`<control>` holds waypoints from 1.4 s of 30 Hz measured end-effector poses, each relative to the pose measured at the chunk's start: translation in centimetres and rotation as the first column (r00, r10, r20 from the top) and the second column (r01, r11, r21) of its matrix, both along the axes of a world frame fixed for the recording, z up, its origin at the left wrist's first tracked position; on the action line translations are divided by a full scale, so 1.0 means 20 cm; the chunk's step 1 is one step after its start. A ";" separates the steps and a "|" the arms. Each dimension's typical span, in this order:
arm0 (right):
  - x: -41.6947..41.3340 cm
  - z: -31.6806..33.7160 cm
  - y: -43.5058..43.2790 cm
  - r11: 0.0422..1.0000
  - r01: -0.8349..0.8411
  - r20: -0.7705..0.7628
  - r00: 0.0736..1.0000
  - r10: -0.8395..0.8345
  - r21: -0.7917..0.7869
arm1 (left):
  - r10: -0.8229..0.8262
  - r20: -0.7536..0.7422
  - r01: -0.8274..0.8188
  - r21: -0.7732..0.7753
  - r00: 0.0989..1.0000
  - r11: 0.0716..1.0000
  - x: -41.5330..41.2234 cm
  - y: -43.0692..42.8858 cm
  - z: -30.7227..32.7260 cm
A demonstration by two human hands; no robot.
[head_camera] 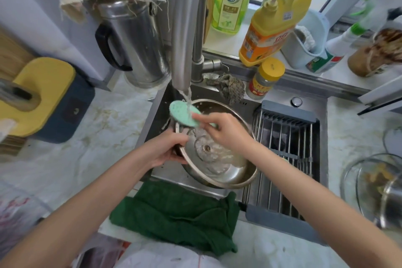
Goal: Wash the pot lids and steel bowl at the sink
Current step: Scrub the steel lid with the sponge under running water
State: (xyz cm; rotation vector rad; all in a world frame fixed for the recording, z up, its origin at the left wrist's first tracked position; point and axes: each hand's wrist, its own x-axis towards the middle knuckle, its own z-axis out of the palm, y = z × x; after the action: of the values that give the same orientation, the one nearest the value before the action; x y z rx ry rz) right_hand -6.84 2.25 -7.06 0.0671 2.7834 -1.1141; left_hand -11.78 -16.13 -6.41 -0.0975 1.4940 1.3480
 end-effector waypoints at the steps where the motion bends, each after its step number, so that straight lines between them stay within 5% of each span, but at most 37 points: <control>1: -0.04 -0.01 0.03 0.995 0.082 -0.005 0.997 -0.082 0.063 | 0.013 -0.001 -0.013 -0.002 1.000 1.000 0.00 0.00 0.00; 3: -0.04 -0.01 0.04 0.989 0.119 0.009 0.993 -0.120 0.087 | 0.017 0.001 -0.017 0.001 1.000 1.000 0.01 0.01 -0.01; 7: 0.09 0.02 -0.04 0.991 -0.128 -0.012 0.992 0.128 -0.040 | -0.001 -0.028 0.001 -0.018 1.000 1.000 0.02 0.00 -0.01; 11: -0.02 -0.05 0.04 0.986 0.120 -0.004 0.993 -0.121 0.116 | 0.027 -0.004 -0.027 -0.024 1.000 0.999 0.04 0.03 0.00; 15: 0.10 -0.01 -0.08 0.994 -0.112 -0.034 0.993 0.111 -0.019 | 0.028 -0.013 -0.028 -0.012 1.000 1.000 0.04 -0.01 0.00; 19: -0.02 -0.05 0.01 0.988 0.128 -0.046 0.991 -0.125 0.087 | 0.064 0.000 -0.063 -0.035 0.998 0.997 0.04 0.02 0.01; 24: 0.09 -0.01 -0.07 0.990 -0.123 -0.130 0.983 0.131 0.067 | 0.043 -0.050 -0.044 -0.028 0.998 0.999 0.04 -0.01 0.02; 27: -0.02 -0.02 0.01 0.981 0.080 -0.110 0.992 -0.061 0.177 | 0.061 -0.027 -0.062 -0.038 0.998 0.997 0.04 0.01 0.02; 32: 0.09 -0.01 -0.07 0.980 -0.147 -0.174 0.970 0.169 0.131 | 0.048 -0.091 -0.053 -0.051 0.995 0.997 0.04 -0.02 0.02; 36: -0.02 -0.02 0.01 0.971 0.095 -0.172 0.983 -0.057 0.217 | 0.029 -0.085 -0.033 -0.044 0.996 0.998 0.05 0.00 0.04; 40: 0.10 0.00 -0.08 0.983 -0.107 -0.213 0.967 0.137 0.146 | 0.032 -0.115 -0.039 -0.066 0.993 0.997 0.05 -0.01 0.04; 42: 0.04 -0.02 -0.01 0.978 0.027 -0.219 0.976 0.019 0.207 | 0.021 -0.103 -0.027 -0.053 0.994 0.998 0.05 0.00 0.04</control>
State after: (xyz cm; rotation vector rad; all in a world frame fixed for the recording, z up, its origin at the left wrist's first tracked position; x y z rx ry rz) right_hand -5.98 2.07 -7.39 -0.0308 3.0903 -0.8722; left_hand -10.77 -16.18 -5.52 -0.0816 1.6205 1.3495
